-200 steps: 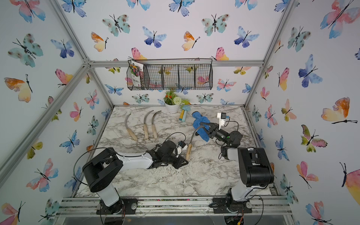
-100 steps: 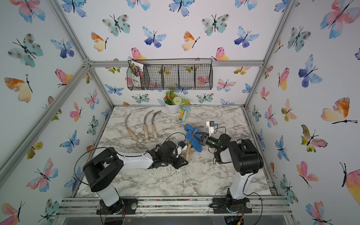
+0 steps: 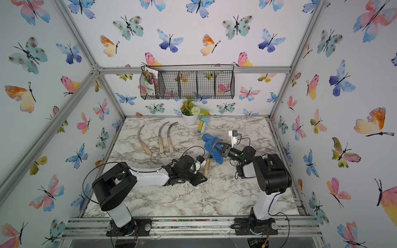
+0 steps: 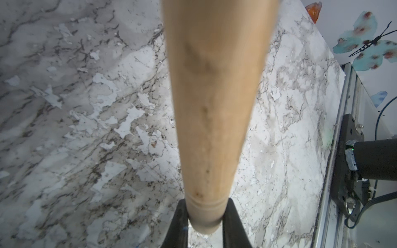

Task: Wipe small sickles with rags
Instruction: Wipe the small sickle.

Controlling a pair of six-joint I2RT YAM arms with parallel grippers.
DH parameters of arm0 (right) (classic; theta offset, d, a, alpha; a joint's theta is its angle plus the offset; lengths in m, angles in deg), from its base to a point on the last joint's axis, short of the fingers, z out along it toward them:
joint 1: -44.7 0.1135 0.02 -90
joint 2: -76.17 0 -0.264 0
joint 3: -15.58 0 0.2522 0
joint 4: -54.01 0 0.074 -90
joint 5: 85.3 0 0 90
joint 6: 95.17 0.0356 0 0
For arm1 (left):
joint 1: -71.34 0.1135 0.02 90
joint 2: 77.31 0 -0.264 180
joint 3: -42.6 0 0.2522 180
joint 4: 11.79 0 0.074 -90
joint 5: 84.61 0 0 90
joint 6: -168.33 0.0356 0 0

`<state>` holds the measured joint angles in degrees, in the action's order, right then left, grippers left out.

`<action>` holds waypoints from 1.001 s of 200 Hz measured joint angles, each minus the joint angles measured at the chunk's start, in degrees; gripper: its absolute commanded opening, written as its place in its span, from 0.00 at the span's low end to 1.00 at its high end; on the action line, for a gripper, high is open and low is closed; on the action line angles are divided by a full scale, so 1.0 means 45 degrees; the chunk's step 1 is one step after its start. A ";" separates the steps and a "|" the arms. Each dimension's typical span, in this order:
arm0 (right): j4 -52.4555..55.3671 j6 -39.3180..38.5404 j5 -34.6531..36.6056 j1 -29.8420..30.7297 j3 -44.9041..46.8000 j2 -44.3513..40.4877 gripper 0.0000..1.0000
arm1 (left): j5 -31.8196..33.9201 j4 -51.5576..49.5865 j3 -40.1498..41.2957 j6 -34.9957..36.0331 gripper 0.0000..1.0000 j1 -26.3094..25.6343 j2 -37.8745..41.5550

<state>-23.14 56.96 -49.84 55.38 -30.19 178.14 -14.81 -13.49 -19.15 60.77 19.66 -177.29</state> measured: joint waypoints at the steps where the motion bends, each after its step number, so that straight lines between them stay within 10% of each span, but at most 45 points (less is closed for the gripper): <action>1: -0.0005 0.0005 0.0000 -0.0034 -0.0019 -0.0068 0.02 | 0.0000 0.0000 0.0000 0.0000 0.00 0.0000 0.0000; 88: 0.0636 0.0291 -0.0160 -0.1127 -0.0228 -0.1991 0.02 | 0.0000 0.0175 0.0000 -0.0015 0.00 0.0068 -0.0068; 200: -0.0185 0.0767 -0.0015 0.0622 0.0301 0.2599 0.02 | 0.0015 0.0092 0.0000 -0.0019 0.00 0.0083 -0.0068</action>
<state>-23.97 60.41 -49.91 58.17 -28.83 189.84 -14.75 -13.08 -19.15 60.69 20.03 -177.60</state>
